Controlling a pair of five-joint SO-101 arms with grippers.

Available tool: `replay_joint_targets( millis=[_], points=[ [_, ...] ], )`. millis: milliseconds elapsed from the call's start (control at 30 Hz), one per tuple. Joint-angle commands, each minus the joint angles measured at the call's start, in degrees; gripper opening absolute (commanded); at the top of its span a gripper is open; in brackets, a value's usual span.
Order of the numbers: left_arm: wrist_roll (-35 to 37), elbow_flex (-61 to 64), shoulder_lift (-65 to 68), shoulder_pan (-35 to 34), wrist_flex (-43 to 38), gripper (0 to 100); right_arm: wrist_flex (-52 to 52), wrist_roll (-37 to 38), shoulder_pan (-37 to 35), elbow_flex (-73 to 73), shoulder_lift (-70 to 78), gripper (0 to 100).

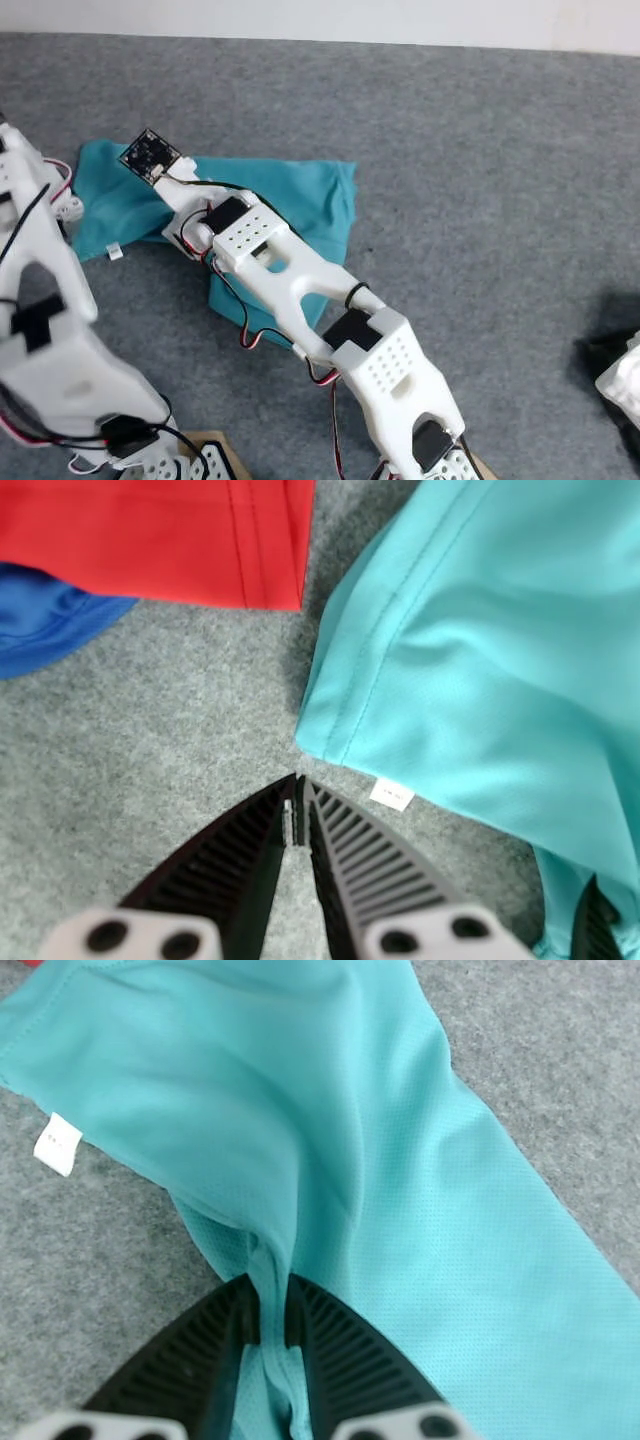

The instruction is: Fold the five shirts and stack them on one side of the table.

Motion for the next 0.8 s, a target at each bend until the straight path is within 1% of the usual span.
replay_joint_targets(
  millis=[0, 100, 167, 233, 333, 467, 500, 633, 767],
  points=[
    [-0.6, 23.0, -15.7, 0.6, -17.0, 0, -0.1, -0.4, -0.4, -0.8, -1.0, 0.6],
    [-0.6, 33.8, -17.5, 2.5, -27.5, 0, -0.1, -0.4, -0.4, -0.7, -1.0, 0.6],
    [-0.6, 37.4, -16.3, 3.8, -31.8, 0, -0.1, -0.4, -0.4, -0.7, -1.0, 0.6],
    [-0.6, 38.5, -14.0, 4.4, -34.5, 0, -0.1, -0.4, -0.4, -0.7, -1.0, 0.6],
    [-0.5, 37.5, -9.7, 4.7, -37.7, 0, -0.1, -0.4, -0.4, -0.6, -1.0, 0.6],
    [-0.4, 32.7, -3.4, 4.7, -42.4, 1, -0.1, -0.4, -0.4, -0.6, -1.0, 0.6],
    [0.4, 31.1, -2.1, 4.7, -43.2, 1, -0.1, -0.4, -0.4, -0.6, -1.0, 0.6],
    [8.4, 26.1, 0.1, 4.5, -43.6, 1, -0.1, -0.4, -0.4, -0.6, -1.0, 0.6],
    [9.7, 24.3, -2.8, 4.9, -43.7, 1, -0.1, -0.4, -0.4, -0.6, -1.0, 0.6]
  ],
)
